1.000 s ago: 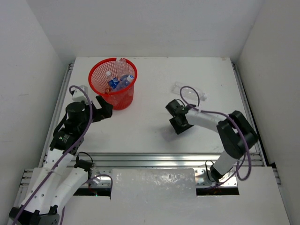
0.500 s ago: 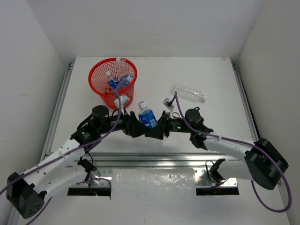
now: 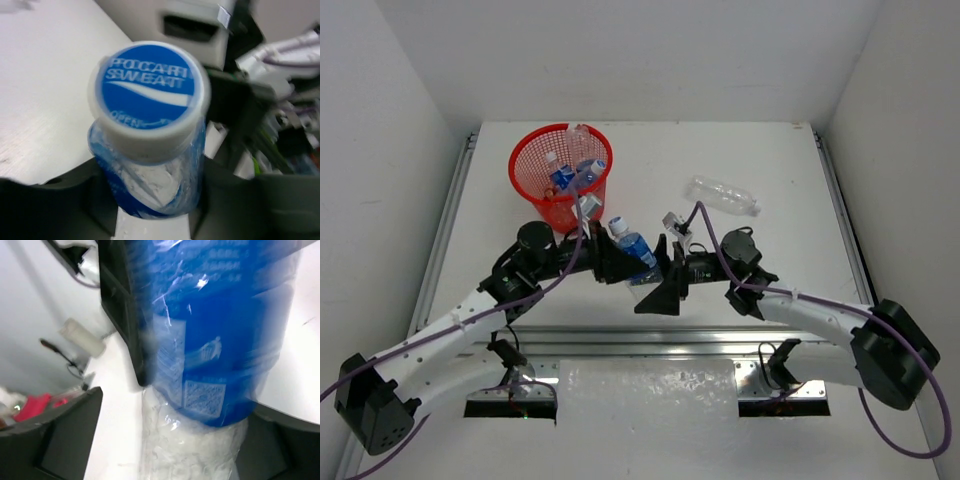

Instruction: Put the plastic bottles in the bin

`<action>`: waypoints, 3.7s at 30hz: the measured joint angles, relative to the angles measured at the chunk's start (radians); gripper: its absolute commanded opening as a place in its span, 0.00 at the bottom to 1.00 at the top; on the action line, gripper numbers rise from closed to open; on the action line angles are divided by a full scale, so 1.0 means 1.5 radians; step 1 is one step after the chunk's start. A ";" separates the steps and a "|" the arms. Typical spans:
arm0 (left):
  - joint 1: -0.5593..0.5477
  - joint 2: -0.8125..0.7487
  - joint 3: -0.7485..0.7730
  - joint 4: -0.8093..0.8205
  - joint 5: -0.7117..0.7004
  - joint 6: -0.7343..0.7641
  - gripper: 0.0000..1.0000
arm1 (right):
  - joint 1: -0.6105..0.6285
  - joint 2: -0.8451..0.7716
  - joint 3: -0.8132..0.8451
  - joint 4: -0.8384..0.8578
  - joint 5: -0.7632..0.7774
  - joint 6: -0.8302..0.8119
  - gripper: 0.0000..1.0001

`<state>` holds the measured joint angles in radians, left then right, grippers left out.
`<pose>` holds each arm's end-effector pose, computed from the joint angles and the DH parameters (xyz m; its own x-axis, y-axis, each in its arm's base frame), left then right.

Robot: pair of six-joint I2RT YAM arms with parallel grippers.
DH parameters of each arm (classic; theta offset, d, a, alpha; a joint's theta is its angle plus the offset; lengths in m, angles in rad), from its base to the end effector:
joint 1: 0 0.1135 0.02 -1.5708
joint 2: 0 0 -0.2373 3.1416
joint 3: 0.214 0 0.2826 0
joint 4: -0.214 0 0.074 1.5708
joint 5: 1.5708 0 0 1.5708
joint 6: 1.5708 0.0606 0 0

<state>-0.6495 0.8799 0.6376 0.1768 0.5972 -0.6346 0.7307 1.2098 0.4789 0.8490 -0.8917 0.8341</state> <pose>0.1985 -0.1935 0.2803 -0.6034 -0.1573 -0.7818 0.7317 0.2805 -0.6212 0.1868 0.2308 0.2091 -0.6778 0.0173 -0.7351 -0.7332 -0.0905 0.6739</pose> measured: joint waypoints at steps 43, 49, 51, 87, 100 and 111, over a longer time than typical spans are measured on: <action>0.303 0.200 0.634 -0.572 -0.697 0.163 1.00 | -0.213 -0.108 0.144 -0.795 0.677 -0.196 0.99; 0.303 -0.137 0.232 -0.477 -0.563 0.167 1.00 | -0.263 0.125 0.323 -0.745 0.705 -0.313 0.99; 0.303 -0.188 0.129 -0.462 -0.531 0.172 1.00 | -0.271 0.208 0.385 -0.722 0.718 -0.394 0.99; 0.296 -0.145 -0.004 -0.203 0.030 0.102 1.00 | -0.251 0.113 0.149 -0.288 0.111 -0.285 0.00; -0.028 0.003 0.033 -0.023 -0.045 0.031 0.71 | -0.068 0.030 0.016 0.156 -0.079 0.178 0.00; -0.057 -0.036 0.116 -0.153 -0.248 0.022 0.00 | -0.087 -0.104 -0.031 0.026 -0.026 0.085 0.99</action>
<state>-0.7349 0.8253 0.8112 -0.0525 0.2245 -0.6010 0.5999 1.0546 0.4332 0.8875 -0.9306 0.9623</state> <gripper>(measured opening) 0.477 0.985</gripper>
